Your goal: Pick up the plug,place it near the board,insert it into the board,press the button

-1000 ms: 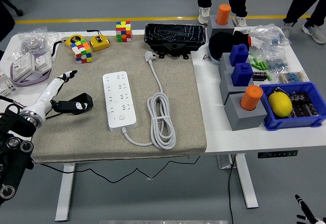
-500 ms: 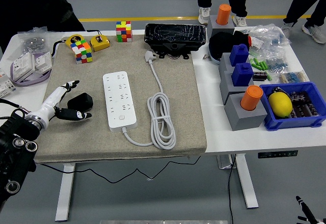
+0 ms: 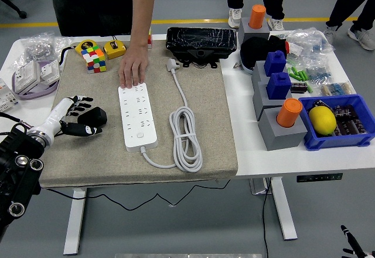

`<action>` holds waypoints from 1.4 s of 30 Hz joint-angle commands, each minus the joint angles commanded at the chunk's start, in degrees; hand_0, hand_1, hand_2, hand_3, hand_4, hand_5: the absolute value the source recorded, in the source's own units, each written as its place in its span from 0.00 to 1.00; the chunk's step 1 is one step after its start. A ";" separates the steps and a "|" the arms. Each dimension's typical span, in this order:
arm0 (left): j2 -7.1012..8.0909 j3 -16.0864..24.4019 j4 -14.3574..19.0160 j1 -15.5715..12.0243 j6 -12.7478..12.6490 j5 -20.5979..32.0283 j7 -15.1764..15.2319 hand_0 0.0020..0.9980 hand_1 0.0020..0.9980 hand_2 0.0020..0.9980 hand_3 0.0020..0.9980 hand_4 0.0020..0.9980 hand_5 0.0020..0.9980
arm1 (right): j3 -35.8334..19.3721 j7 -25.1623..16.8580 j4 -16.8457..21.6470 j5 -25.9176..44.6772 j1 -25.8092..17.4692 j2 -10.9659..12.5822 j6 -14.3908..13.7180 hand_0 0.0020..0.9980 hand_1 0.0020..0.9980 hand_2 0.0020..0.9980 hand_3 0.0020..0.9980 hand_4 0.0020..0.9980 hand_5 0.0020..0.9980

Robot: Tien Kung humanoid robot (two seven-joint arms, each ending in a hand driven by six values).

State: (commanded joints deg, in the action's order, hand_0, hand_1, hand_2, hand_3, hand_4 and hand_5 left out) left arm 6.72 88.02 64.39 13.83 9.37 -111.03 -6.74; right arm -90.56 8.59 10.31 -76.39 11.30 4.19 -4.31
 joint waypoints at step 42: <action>-0.04 -0.16 -3.60 2.02 -3.09 -2.52 0.99 0.51 0.59 0.55 0.56 0.80 0.00 | 0.18 -0.13 0.00 0.25 0.28 0.19 -0.06 0.99 0.87 0.81 0.84 1.00 1.00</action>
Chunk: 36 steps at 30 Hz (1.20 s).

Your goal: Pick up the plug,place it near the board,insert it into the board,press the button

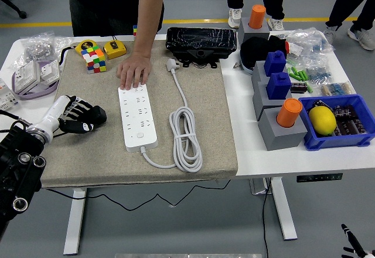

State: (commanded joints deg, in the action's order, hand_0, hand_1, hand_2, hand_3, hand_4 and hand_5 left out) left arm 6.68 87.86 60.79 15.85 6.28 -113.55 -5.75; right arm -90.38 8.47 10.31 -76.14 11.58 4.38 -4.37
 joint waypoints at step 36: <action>1.97 -4.57 4.27 2.03 0.70 1.05 -0.47 0.39 0.53 0.40 0.46 0.64 0.00 | -0.08 -0.10 0.00 0.43 0.04 0.04 -0.10 0.99 0.87 0.80 0.84 1.00 1.00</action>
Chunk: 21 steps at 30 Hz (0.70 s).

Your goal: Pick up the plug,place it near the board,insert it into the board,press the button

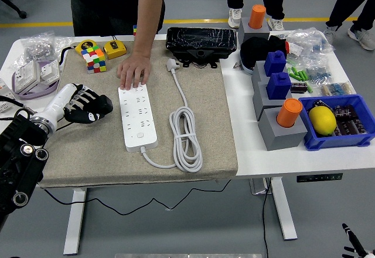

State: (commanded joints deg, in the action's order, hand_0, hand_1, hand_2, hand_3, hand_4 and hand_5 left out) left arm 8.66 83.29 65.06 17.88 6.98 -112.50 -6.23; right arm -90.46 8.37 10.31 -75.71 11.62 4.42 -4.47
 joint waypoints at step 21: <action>1.34 -5.33 8.96 -0.48 -0.55 0.34 -0.27 0.40 0.53 0.40 0.45 0.60 0.00 | -0.37 -0.03 0.00 -0.34 0.03 -0.14 0.00 0.99 0.87 0.80 0.84 1.00 1.00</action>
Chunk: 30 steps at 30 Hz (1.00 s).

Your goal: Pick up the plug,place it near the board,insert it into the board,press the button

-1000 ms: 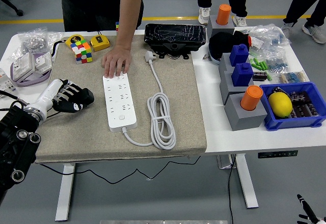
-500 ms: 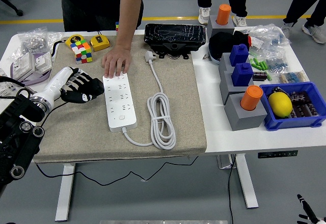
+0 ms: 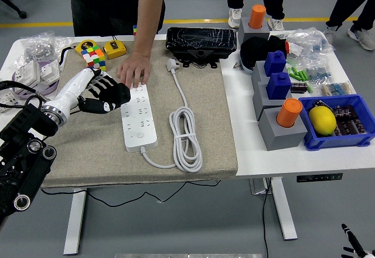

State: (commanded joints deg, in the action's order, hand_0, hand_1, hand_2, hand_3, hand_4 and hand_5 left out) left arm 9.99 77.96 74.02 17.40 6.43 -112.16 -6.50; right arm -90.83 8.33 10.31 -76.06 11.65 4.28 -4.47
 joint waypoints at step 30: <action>-0.77 -1.31 -7.15 0.82 -1.21 1.29 1.65 0.41 0.53 0.39 0.43 0.57 0.00 | 0.04 -0.01 0.00 -0.01 0.06 0.02 -0.06 1.00 0.87 0.80 0.85 1.00 1.00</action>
State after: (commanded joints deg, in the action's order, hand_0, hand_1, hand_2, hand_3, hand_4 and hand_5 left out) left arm 9.22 76.65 66.88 18.22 5.21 -110.88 -4.84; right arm -90.79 8.32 10.31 -76.07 11.70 4.30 -4.53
